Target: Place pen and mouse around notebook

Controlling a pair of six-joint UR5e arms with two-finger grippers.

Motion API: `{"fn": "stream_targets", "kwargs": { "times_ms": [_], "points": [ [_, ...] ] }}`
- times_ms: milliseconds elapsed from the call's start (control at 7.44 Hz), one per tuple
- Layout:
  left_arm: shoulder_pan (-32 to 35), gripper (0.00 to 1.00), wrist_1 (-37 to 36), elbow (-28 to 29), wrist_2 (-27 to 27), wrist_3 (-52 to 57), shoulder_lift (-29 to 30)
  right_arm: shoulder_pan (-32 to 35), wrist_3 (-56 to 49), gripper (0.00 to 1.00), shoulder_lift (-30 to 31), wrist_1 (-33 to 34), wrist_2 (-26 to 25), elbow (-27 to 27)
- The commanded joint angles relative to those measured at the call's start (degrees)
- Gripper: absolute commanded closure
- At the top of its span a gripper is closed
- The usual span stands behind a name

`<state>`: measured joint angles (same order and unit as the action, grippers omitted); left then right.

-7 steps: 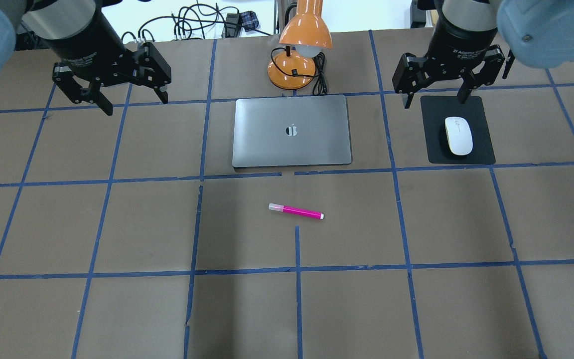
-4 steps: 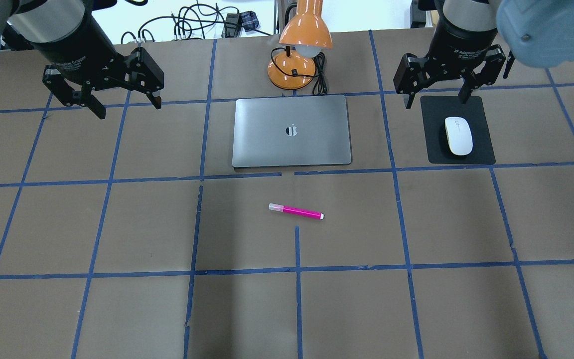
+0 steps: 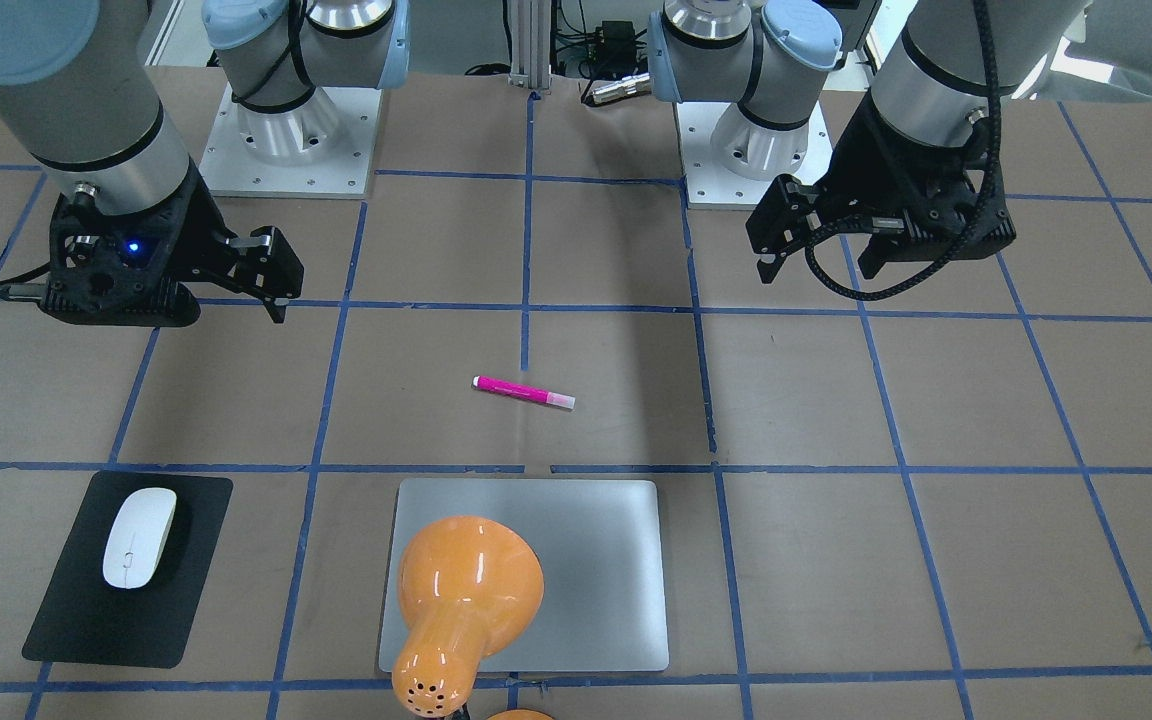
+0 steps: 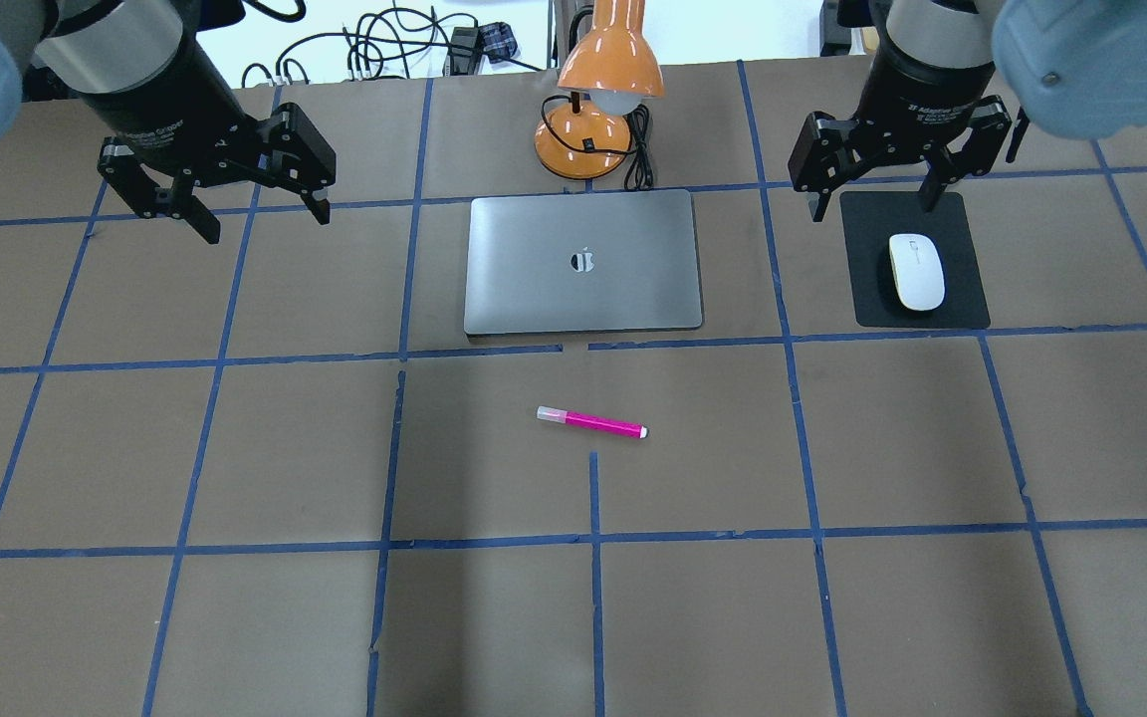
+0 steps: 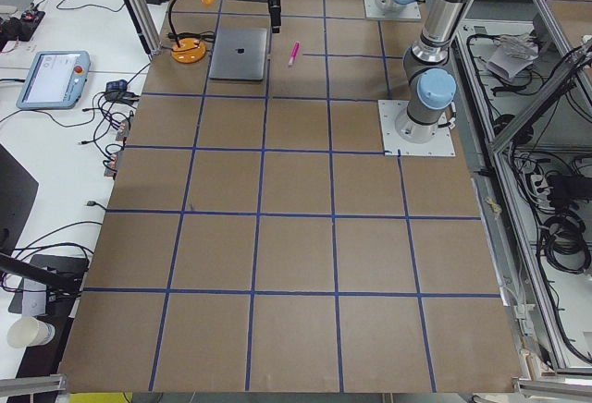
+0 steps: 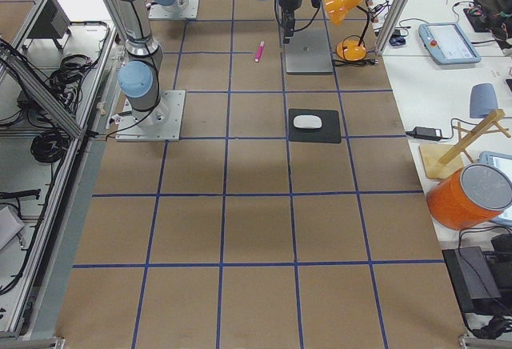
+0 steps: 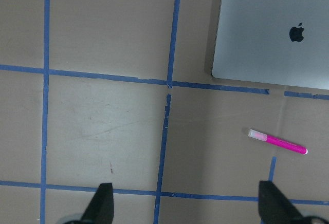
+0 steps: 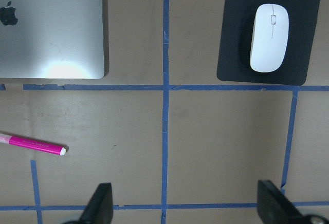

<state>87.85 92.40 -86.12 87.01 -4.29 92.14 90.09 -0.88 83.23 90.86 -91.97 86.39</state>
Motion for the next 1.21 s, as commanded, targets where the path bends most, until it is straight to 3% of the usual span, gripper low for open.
{"fn": "stream_targets", "kwargs": {
  "times_ms": [0,269,1075],
  "points": [
    [0.04,0.00,-0.12,0.07,0.17,0.15,0.23,0.08,0.26,0.00,0.36,-0.07,0.30,-0.08],
    [0.13,0.00,-0.38,0.16,3.07,0.24,0.24,0.08,0.27,0.00,0.62,-0.07,0.65,-0.08],
    [0.13,0.00,-0.38,0.08,2.46,-0.46,0.23,0.26,0.27,0.00,0.80,-0.60,0.05,-0.77]
  ]
}}
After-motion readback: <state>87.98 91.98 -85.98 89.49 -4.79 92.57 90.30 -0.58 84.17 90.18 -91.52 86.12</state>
